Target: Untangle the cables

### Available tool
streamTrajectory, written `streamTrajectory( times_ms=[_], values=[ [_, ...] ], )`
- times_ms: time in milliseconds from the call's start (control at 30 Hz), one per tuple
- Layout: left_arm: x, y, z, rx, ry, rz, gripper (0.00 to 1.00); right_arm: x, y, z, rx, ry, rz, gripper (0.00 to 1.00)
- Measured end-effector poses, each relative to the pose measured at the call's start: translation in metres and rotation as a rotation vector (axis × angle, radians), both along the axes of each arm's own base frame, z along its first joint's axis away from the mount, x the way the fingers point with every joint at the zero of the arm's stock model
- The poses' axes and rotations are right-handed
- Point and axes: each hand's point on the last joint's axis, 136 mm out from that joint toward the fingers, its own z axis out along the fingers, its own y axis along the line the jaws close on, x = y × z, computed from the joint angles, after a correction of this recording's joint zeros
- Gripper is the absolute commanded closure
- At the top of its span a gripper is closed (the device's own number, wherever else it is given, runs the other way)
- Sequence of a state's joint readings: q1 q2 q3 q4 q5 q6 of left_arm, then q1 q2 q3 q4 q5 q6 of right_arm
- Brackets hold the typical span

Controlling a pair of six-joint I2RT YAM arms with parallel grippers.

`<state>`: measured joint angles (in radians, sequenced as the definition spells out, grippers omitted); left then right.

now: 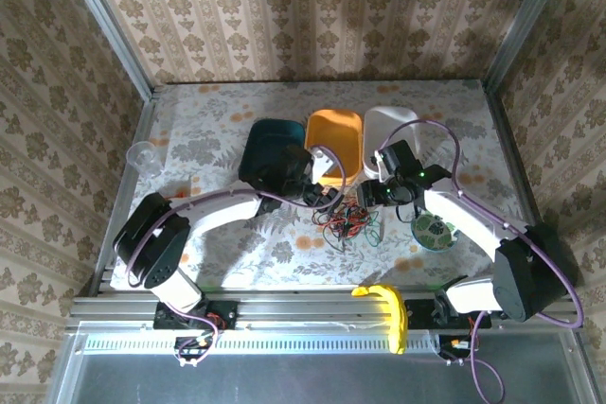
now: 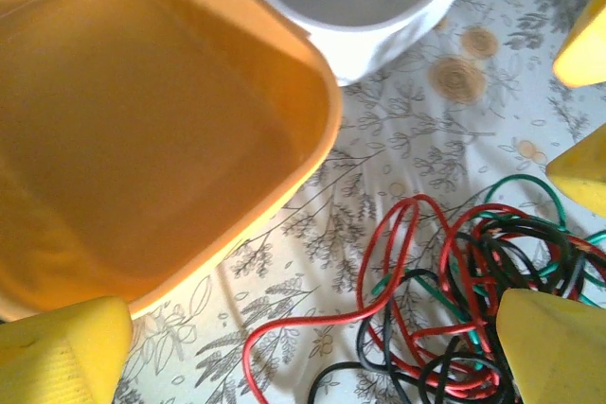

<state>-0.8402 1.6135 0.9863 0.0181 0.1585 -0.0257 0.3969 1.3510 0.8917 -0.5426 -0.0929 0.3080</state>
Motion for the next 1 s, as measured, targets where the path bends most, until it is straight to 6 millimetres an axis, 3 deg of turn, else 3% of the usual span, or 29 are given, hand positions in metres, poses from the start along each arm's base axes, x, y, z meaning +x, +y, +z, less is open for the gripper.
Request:
streamTrajectory(
  times_ms=[233,333,433,533,633,700,900,1000],
  values=[
    [-0.012,-0.014,-0.016,0.052,0.038,-0.098,0.00,-0.027,-0.010,-0.017,0.008,0.149,-0.039,0.58],
    [-0.012,-0.019,-0.026,0.074,0.055,-0.120,0.00,-0.038,-0.010,-0.033,0.006,0.220,-0.038,0.63],
    [-0.009,-0.025,-0.031,0.085,0.068,-0.132,0.00,-0.045,-0.008,-0.050,0.006,0.293,-0.038,0.68],
    [-0.005,-0.032,-0.034,0.088,0.069,-0.146,0.01,-0.048,-0.005,-0.060,0.015,0.336,-0.034,0.84],
    [-0.002,-0.036,-0.036,0.092,0.063,-0.154,0.03,-0.050,-0.002,-0.063,0.029,0.356,-0.035,0.92],
    [-0.001,-0.038,-0.039,0.097,0.067,-0.156,0.03,-0.049,-0.001,-0.063,0.035,0.353,-0.034,0.90],
    [-0.002,-0.036,-0.051,0.125,0.086,-0.158,0.06,-0.049,-0.001,-0.056,0.040,0.336,-0.032,0.66],
    [-0.002,-0.034,-0.053,0.133,0.090,-0.157,0.10,-0.049,-0.001,-0.046,0.051,0.312,-0.032,0.65]
  ],
)
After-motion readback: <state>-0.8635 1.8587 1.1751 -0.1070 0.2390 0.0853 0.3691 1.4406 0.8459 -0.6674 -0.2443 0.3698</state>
